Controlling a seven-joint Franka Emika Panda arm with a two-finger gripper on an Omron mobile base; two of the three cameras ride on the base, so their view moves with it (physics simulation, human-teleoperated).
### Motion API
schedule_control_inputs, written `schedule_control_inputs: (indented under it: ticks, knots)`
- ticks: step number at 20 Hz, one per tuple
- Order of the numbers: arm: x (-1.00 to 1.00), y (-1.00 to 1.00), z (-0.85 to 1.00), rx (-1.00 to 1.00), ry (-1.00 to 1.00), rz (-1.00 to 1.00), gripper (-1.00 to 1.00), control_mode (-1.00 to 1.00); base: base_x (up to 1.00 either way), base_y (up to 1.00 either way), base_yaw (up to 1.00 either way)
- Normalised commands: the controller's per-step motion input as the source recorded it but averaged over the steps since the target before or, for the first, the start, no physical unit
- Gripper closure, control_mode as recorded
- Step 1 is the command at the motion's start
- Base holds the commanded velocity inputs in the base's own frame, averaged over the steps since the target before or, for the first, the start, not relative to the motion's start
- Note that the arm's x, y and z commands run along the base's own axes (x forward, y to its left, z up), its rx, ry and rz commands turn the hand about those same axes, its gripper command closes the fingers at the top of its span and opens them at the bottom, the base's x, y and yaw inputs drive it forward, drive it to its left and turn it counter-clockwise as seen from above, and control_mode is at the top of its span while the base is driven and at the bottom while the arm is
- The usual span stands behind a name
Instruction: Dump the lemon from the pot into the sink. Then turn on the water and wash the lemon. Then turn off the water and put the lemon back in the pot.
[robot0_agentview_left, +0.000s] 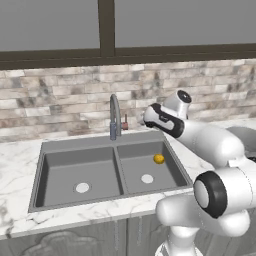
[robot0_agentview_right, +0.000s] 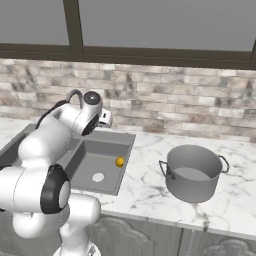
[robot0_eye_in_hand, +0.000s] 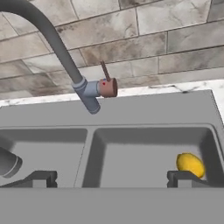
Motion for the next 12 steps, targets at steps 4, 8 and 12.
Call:
schedule_control_inputs:
  ticks: [4, 8, 12]
  knots:
    - [0.23, 0.14, -0.07, 0.04, -0.01, 0.06, -1.00, -1.00, 0.00, 0.00, 0.00]
    - [0.28, 0.12, -0.02, 0.04, 0.00, 0.04, -1.00, -1.00, 0.00, 0.00, 0.00]
    - [0.32, 0.08, -0.07, 0.03, 0.00, 0.02, -1.00, -1.00, 0.00, 0.00, 0.00]
